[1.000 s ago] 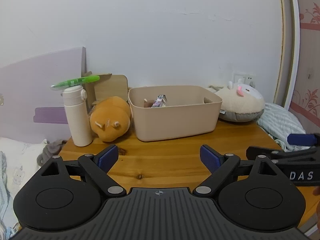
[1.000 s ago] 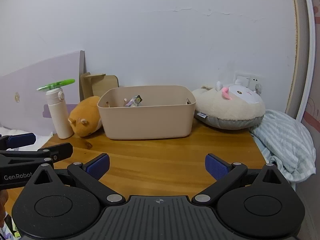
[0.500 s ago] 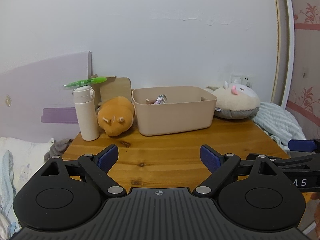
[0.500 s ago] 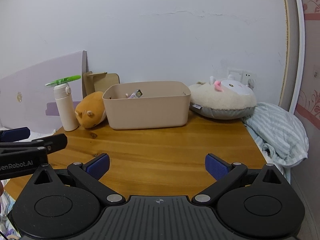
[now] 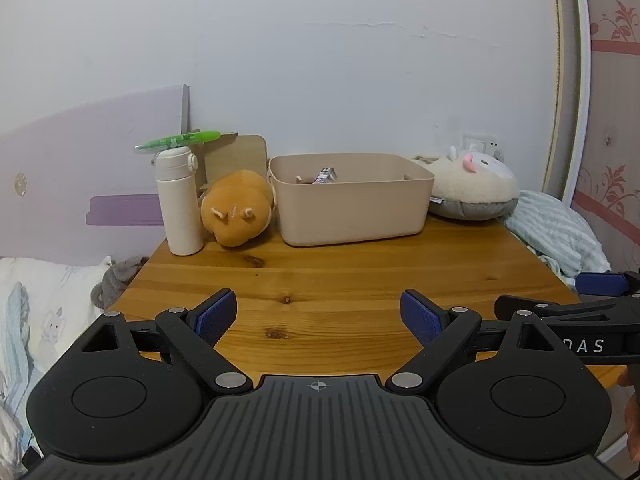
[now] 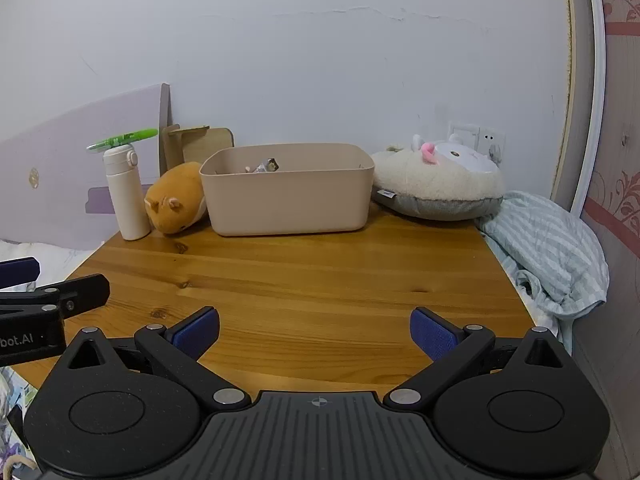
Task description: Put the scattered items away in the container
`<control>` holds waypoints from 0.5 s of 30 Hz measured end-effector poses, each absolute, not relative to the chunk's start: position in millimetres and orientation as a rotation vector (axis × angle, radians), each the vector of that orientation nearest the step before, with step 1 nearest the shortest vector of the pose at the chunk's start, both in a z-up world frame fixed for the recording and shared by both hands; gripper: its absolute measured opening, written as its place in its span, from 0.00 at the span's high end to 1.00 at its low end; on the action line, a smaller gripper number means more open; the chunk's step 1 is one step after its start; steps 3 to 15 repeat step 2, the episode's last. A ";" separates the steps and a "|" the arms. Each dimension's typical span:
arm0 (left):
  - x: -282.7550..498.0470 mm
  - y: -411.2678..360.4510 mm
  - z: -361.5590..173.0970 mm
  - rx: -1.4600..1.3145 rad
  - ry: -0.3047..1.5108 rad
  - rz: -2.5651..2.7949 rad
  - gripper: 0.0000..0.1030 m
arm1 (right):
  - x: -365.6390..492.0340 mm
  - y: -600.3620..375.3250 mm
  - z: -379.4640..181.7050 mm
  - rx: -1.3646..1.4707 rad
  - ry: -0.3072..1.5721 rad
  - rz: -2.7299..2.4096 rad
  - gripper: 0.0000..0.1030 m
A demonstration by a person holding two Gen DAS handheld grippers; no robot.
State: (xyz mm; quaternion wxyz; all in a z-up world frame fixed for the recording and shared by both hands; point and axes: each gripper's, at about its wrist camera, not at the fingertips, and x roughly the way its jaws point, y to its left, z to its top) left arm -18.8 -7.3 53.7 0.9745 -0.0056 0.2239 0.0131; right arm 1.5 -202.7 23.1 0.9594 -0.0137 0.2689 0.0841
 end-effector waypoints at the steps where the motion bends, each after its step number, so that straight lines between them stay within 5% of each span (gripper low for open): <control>1: -19.0 -6.9 53.6 -0.011 0.450 0.028 0.12 | 1.8 -203.2 22.9 -0.026 0.545 0.171 0.00; 15: -18.9 -7.0 53.6 -0.010 0.451 0.028 0.12 | 1.8 -203.5 22.9 -0.025 0.545 0.172 0.00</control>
